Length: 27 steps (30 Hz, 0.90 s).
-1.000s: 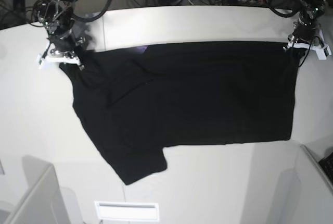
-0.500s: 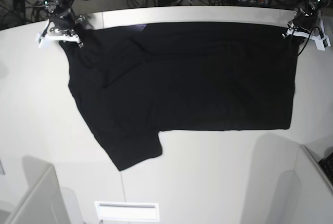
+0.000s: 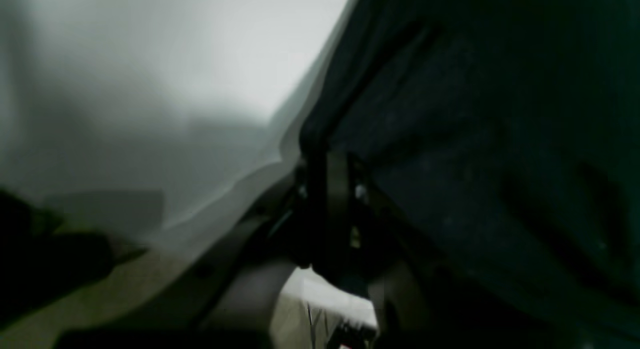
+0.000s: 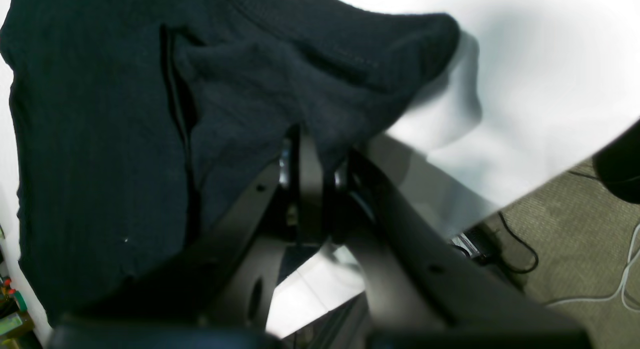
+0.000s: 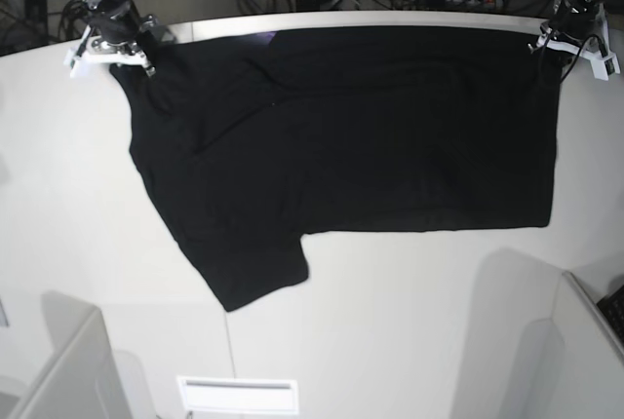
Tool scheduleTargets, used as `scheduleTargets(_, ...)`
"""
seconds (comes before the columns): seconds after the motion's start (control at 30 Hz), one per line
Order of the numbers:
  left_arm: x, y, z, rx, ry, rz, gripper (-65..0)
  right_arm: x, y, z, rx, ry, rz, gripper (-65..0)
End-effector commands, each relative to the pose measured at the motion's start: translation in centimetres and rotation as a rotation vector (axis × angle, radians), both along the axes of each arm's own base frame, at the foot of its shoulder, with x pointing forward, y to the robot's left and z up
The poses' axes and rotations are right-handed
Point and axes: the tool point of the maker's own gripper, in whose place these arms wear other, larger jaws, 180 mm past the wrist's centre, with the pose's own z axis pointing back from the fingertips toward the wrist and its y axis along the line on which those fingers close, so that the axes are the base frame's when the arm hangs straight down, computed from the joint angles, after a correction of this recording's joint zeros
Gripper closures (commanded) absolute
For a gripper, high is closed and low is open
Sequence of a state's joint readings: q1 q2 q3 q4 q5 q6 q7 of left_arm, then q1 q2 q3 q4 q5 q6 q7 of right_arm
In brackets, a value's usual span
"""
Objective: Fold the T-shirt properly
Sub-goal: 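Pull the shirt with both grippers toward the robot to smooth it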
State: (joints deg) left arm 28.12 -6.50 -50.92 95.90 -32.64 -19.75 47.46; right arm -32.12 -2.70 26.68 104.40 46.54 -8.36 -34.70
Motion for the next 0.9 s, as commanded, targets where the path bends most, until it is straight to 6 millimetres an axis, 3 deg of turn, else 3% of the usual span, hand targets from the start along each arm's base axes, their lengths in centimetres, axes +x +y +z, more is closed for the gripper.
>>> scheduleTargets(0.0, 0.4, 0.7, 0.9, 0.030, -0.024, -0.008, 0.0, 0.3, -0.6, 0.6, -0.018, -0.025, -0.007, 0.0)
scheduleTargets(0.3, 0.4, 0.7, 1.0, 0.031, -0.024, -0.007, -0.8, -0.4, -0.5, 0.4, -0.016, -0.011, -0.005, 0.0)
scheduleTargets(0.37, 0.5, 0.7, 1.2, 0.036, -0.027, -0.010, -15.6, -0.8, -0.5, 0.3, -0.016, 0.000, -0.005, 0.0)
scheduleTargets(0.47, 0.6, 0.7, 1.2, 0.036, -0.031, -0.010, -32.1, -1.0, -0.3, 0.6, 0.002, -0.009, -0.011, 0.0)
scheduleTargets(0.57, 0.5, 0.8, 1.2, 0.037, -0.031, -0.009, -42.6, -1.1, -0.1, 1.1, 0.031, -0.025, -0.016, -11.1)
scheduleTargets(0.7, 0.5, 0.9, 1.3, 0.039, -0.033, -0.006, -44.8, -1.5, 0.0, 1.3, 0.046, -0.028, -0.024, -27.3)
scheduleTargets(0.87, -1.0, 4.5, 3.5, 0.108, -0.066, 0.096, -44.9, -2.2, -2.3, 2.0, 0.000, -0.032, -0.084, -28.2)
